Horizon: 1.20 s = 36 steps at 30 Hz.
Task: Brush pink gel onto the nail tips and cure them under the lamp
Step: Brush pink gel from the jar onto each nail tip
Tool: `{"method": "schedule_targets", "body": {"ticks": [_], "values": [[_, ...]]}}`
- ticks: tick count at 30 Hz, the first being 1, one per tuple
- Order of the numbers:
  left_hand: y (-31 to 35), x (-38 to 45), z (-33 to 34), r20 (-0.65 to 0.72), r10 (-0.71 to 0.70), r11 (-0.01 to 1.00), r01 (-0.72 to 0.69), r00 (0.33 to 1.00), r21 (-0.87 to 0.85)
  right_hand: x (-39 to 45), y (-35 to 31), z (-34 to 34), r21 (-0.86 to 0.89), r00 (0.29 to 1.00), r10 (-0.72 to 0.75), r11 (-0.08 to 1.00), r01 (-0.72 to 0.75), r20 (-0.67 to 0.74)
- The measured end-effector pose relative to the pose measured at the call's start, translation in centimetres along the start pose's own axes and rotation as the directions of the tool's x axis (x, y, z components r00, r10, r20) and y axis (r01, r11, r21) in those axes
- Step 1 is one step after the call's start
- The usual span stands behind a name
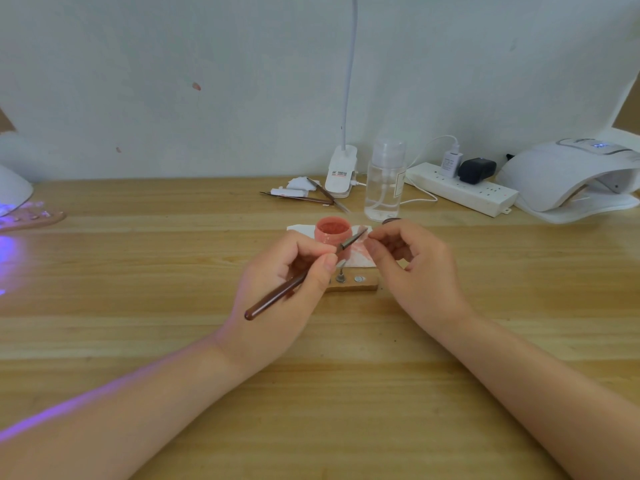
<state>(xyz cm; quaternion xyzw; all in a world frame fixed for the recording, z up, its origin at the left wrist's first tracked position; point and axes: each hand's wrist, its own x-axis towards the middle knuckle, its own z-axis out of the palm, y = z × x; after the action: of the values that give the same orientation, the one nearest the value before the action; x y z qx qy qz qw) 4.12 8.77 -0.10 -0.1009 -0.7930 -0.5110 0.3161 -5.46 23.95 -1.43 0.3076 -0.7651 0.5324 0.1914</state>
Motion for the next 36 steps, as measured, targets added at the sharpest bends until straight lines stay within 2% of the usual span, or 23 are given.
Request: {"method": "schedule_targets", "body": {"ticks": [9,13,17,21,27,31,36], "values": [[0.24,-0.16,-0.17,-0.022,0.107,0.994,-0.107,0.994,0.017,-0.01,0.05,0.04,0.004,1.0,0.016,1.0,-0.016,-0.021],[0.32,0.0,-0.03,-0.031,0.031,0.999,-0.031,0.999,-0.028,-0.09,0.04,0.07,-0.008,1.0,0.01,1.0,-0.01,-0.013],[0.39,-0.08,0.08,-0.003,0.004,1.0,-0.004,1.0,0.02,-0.1,0.01,0.14,-0.053,0.999,-0.026,0.998,0.024,-0.029],[0.63,-0.27,-0.04,0.009,0.047,0.995,-0.048,0.999,0.088,-0.12,0.01,0.15,-0.161,0.997,-0.06,0.985,0.053,-0.039],[0.74,-0.13,0.0,-0.061,0.046,0.997,-0.043,0.997,0.059,-0.12,-0.21,0.07,-0.162,0.998,-0.05,0.986,0.044,-0.031],[0.68,-0.06,0.01,-0.02,-0.002,0.997,0.004,1.0,0.083,-0.14,-0.23,0.05,-0.164,0.999,-0.043,0.986,0.038,-0.026],[0.7,-0.14,-0.08,0.009,0.009,0.996,-0.01,1.0,0.087,-0.1,-0.18,0.04,-0.166,0.999,-0.038,0.986,0.034,-0.023]]}}
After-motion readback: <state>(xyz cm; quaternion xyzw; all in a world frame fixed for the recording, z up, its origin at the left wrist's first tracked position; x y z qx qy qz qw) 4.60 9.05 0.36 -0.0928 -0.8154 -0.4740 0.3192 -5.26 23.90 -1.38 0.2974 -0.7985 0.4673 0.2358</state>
